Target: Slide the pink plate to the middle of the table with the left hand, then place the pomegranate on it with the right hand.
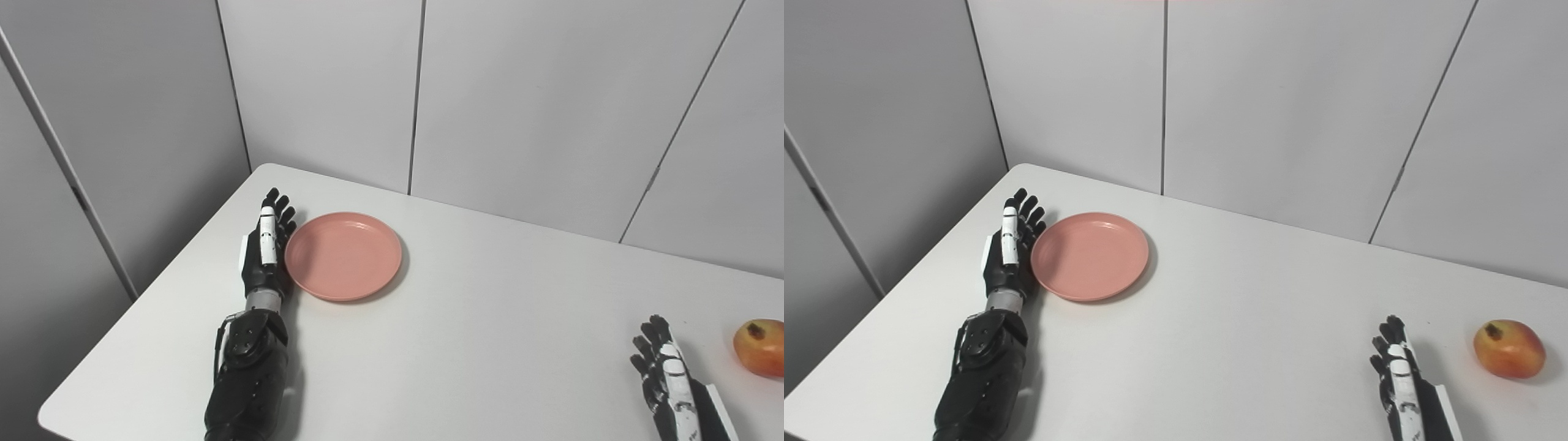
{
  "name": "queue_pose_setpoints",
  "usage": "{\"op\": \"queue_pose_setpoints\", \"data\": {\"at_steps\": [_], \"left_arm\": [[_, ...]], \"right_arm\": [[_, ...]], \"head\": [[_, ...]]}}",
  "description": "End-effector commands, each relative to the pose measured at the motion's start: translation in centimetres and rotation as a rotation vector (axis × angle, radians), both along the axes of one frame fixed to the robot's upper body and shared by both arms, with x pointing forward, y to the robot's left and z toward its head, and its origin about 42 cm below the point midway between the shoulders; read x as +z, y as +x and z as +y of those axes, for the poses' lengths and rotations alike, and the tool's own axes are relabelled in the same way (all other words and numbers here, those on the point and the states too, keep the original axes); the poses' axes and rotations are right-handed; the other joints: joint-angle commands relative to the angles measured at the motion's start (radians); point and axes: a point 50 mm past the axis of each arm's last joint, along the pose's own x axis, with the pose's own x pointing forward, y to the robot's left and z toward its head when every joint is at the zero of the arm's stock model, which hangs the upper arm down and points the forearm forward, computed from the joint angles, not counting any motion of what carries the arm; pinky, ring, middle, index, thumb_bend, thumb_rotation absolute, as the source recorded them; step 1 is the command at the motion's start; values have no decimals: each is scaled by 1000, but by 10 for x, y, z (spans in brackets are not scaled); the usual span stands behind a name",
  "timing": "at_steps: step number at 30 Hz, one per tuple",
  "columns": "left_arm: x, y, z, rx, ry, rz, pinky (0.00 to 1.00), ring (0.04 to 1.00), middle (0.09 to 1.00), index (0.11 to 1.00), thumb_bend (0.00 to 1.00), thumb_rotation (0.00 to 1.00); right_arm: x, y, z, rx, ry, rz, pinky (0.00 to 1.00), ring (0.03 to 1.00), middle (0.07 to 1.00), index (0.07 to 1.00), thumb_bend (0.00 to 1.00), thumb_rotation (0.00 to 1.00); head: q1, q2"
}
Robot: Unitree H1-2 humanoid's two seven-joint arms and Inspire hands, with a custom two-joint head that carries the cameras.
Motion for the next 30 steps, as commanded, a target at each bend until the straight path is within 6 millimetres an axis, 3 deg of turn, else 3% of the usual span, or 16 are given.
{"op": "queue_pose_setpoints", "data": {"at_steps": [1, 11, 17, 23, 30], "left_arm": [[-8, -2, -16, -37, -21, 52, 947, 941, 953, 932, 397, 1000], [3, -5, -53, -114, -28, 76, 926, 923, 934, 923, 398, 1000], [0, -3, -72, -195, -10, 91, 953, 940, 952, 941, 393, 1000], [-5, -1, -99, -253, 5, 115, 922, 919, 929, 919, 395, 1000], [-9, -1, -117, -309, 36, 142, 899, 909, 924, 914, 409, 1000]], "right_arm": [[15, 4, 0, 11, 7, -57, 1000, 996, 1000, 1000, 139, 1000], [12, 5, 2, 16, -7, -66, 1000, 995, 1000, 1000, 148, 1000], [13, 5, 3, 8, -16, -69, 1000, 985, 998, 994, 150, 1000], [14, 5, 4, 5, -9, -72, 1000, 982, 996, 995, 138, 1000], [13, 5, 6, -2, -13, -75, 994, 975, 990, 987, 150, 1000]], "head": [[1, 1], [-9, 3], [-15, 6], [-31, 12], [-51, 20]]}}
